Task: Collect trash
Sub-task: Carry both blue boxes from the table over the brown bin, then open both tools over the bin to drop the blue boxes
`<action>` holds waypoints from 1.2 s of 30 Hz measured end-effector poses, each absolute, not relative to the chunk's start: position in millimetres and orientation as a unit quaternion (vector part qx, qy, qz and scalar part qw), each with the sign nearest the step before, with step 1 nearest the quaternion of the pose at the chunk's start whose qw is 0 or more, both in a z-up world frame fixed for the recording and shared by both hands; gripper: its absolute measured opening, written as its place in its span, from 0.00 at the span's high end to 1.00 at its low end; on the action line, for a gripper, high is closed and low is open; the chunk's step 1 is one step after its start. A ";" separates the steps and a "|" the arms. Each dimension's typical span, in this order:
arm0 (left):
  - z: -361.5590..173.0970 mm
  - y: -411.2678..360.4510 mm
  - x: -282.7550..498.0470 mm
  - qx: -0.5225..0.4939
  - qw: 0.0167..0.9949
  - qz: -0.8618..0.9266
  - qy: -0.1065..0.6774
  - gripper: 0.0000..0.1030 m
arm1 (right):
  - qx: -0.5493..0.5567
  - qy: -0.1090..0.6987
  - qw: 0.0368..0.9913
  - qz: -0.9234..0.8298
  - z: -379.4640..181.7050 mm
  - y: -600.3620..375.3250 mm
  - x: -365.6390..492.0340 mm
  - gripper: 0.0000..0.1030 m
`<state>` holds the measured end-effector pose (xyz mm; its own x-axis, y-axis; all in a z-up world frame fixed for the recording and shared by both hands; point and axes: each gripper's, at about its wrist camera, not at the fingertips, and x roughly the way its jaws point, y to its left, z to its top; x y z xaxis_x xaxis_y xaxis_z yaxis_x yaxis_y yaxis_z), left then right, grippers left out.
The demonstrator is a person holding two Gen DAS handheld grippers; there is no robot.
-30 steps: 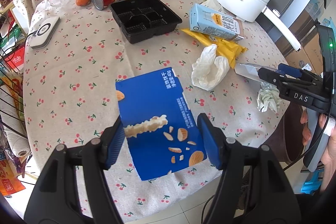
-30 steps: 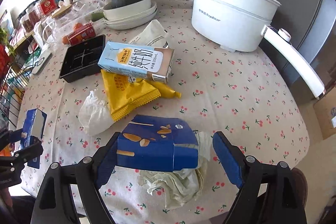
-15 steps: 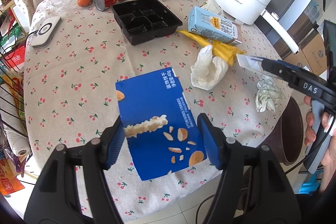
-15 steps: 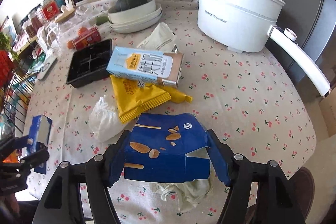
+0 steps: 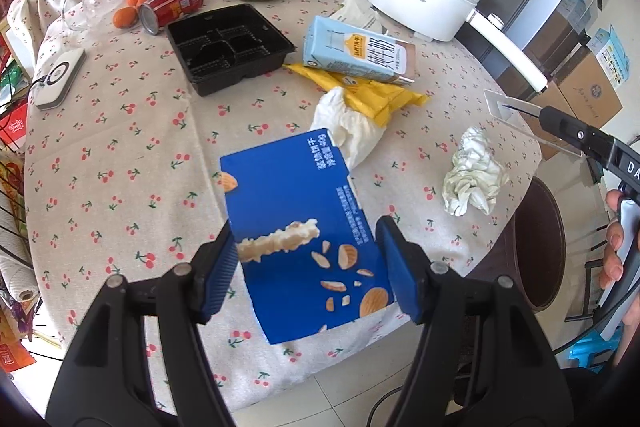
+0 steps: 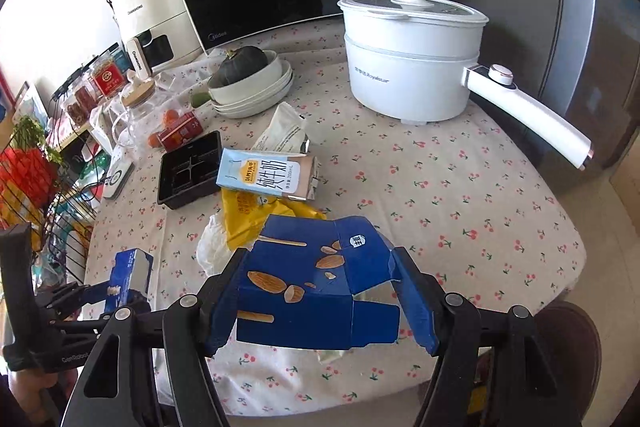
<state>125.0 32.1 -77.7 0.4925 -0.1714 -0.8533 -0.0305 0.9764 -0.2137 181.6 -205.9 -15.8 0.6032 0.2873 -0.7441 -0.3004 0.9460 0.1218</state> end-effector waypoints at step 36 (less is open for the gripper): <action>-113.2 -268.0 125.3 -0.002 0.829 -0.291 0.476 0.33 | 0.083 0.474 0.876 -0.038 -79.3 -495.7 71.6 0.30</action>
